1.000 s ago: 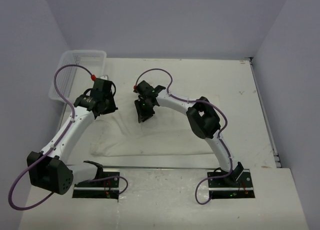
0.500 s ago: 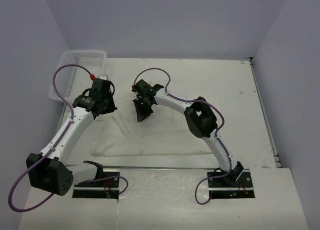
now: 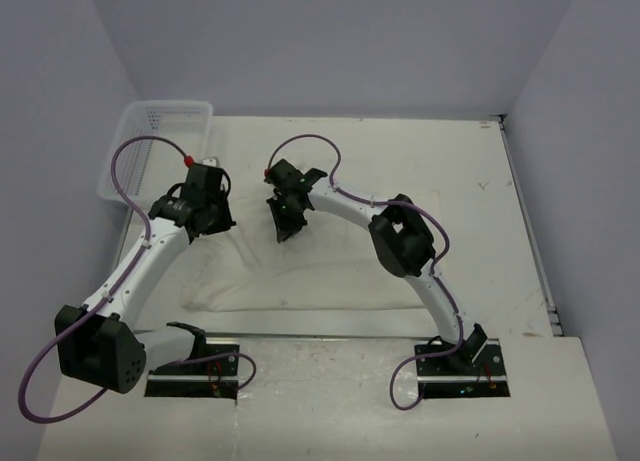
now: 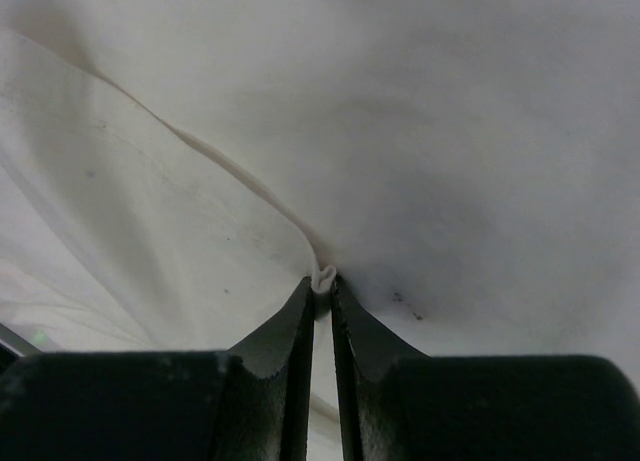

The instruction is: Fold and stack the t-shirts

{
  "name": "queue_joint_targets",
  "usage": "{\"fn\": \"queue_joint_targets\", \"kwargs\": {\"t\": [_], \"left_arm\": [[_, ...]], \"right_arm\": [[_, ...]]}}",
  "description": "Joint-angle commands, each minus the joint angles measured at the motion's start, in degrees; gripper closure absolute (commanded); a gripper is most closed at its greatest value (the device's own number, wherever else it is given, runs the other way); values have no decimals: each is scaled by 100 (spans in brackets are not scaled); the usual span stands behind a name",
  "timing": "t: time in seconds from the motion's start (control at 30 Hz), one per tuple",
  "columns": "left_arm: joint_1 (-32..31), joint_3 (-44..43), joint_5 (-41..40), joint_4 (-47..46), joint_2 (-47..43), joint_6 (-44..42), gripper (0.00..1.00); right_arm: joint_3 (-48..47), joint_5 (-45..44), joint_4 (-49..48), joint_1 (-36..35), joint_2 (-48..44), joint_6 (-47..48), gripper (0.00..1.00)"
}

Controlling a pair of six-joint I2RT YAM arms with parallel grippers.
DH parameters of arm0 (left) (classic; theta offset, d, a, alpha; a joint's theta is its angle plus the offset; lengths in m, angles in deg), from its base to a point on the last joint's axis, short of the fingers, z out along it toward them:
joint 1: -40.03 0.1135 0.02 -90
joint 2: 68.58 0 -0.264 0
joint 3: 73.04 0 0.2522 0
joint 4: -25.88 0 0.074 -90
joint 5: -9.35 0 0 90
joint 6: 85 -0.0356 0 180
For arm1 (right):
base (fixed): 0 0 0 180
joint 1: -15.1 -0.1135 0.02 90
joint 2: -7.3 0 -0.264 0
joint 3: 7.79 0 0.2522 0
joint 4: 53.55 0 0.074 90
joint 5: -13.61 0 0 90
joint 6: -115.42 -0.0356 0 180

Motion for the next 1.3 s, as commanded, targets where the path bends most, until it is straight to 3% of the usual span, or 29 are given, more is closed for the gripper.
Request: {"fn": "queue_joint_targets", "kwargs": {"t": [0.0,0.27,0.53,0.83,1.27], "left_arm": [[41,154,77,-268,-112,-126,100],[41,462,156,-444,-33,-126,100],[41,796,112,-338,747,391,100],[68,1323,666,-725,1575,796,100],[393,1868,596,-918,1690,1034,100]], "right_arm": [[-84,-491,147,29,-356,143,87],[-181,-614,200,82,-453,195,95],[-322,-649,208,99,-541,231,96],[-418,-658,252,178,-646,275,96],[-357,-710,270,319,-787,310,96]]}}
